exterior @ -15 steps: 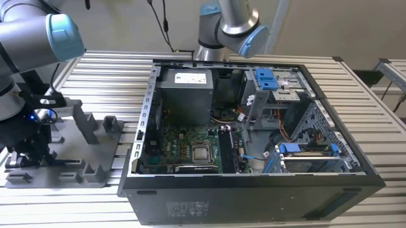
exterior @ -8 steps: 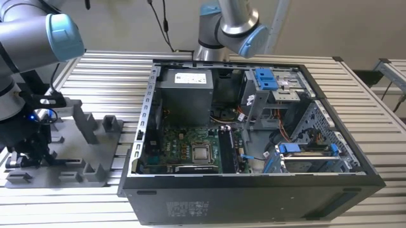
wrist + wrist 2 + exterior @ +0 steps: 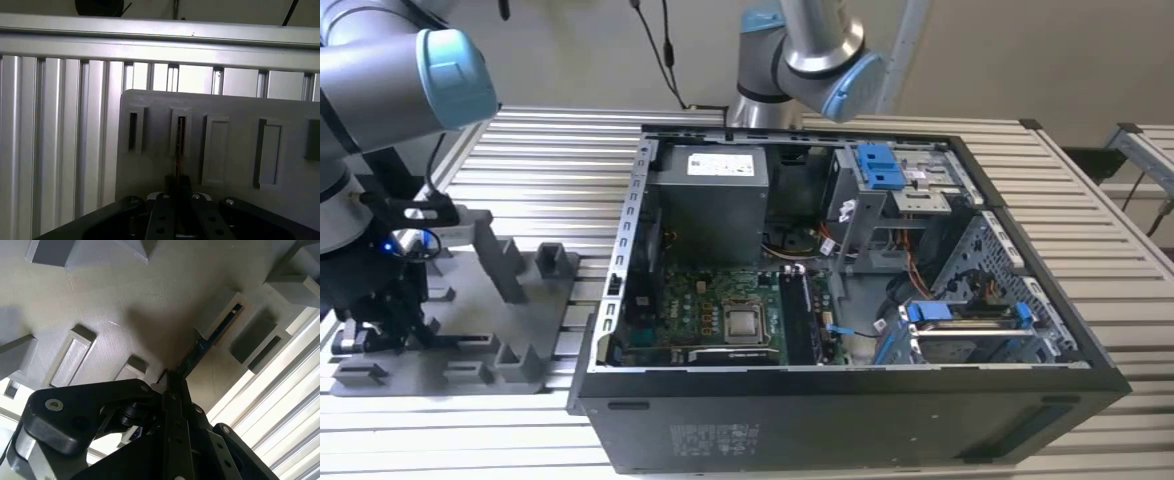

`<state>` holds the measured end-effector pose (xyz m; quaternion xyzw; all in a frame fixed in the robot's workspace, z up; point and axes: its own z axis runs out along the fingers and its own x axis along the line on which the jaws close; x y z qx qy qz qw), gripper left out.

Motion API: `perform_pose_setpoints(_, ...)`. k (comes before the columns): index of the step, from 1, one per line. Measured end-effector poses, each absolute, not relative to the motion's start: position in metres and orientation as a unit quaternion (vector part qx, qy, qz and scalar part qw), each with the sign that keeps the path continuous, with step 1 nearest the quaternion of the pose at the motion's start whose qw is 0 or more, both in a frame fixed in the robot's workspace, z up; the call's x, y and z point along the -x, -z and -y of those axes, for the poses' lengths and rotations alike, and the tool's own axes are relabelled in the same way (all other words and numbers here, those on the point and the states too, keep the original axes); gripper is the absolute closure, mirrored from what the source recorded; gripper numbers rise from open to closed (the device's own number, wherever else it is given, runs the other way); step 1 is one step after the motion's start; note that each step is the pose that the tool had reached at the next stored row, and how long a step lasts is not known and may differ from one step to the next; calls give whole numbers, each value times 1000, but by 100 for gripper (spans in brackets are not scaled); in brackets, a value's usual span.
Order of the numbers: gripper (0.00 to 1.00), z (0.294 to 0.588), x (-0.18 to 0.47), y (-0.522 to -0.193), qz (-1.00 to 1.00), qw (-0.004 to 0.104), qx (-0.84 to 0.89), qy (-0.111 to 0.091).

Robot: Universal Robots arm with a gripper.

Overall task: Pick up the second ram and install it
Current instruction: 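Pick up the second ram and move it above second insertion slot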

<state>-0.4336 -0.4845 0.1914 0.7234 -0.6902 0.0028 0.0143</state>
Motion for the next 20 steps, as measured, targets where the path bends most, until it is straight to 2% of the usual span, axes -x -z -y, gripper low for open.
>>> perform_pose_setpoints(20, 86, 485, 434, -215, 690, 14, -723, -3)
